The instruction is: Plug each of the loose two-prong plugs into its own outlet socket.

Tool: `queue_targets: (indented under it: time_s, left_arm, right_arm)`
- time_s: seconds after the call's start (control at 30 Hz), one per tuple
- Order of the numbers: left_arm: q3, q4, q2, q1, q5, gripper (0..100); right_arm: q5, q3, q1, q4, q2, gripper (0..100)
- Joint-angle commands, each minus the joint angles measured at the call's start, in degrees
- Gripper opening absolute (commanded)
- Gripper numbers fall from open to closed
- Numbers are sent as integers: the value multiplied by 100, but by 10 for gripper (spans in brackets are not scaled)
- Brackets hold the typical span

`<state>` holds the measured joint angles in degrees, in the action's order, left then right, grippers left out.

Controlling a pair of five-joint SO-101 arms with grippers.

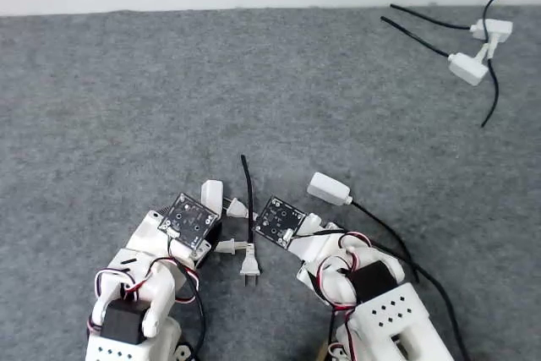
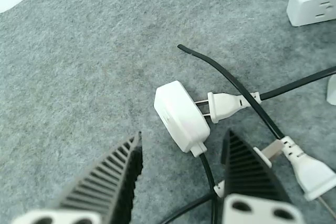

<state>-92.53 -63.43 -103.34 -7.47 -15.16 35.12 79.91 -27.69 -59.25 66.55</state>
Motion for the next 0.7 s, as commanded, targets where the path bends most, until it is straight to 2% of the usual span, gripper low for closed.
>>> queue_targets:
  time_s: [0.0,0.07,0.27,0.43,0.53,0.67]
  left_arm:
    - [40,158,-35,-53,-35,235]
    - [40,158,-35,-53,-35,235]
    - [40,158,-35,-53,-35,235]
    - [40,158,-35,-53,-35,235]
    - [31,158,-35,-53,-35,235]
    - [31,158,-35,-53,-35,235]
  right_arm:
    - [167,18,57,101,-13,155]
    - [264,18,75,101,-13,155]
    - [308,-9,857,295,-48,155]
    - [202,-44,48,-75,-4,155]
    - [-141,-246,-435,-295,-4,155]
    - [-185,-325,-611,-268,-48,155]
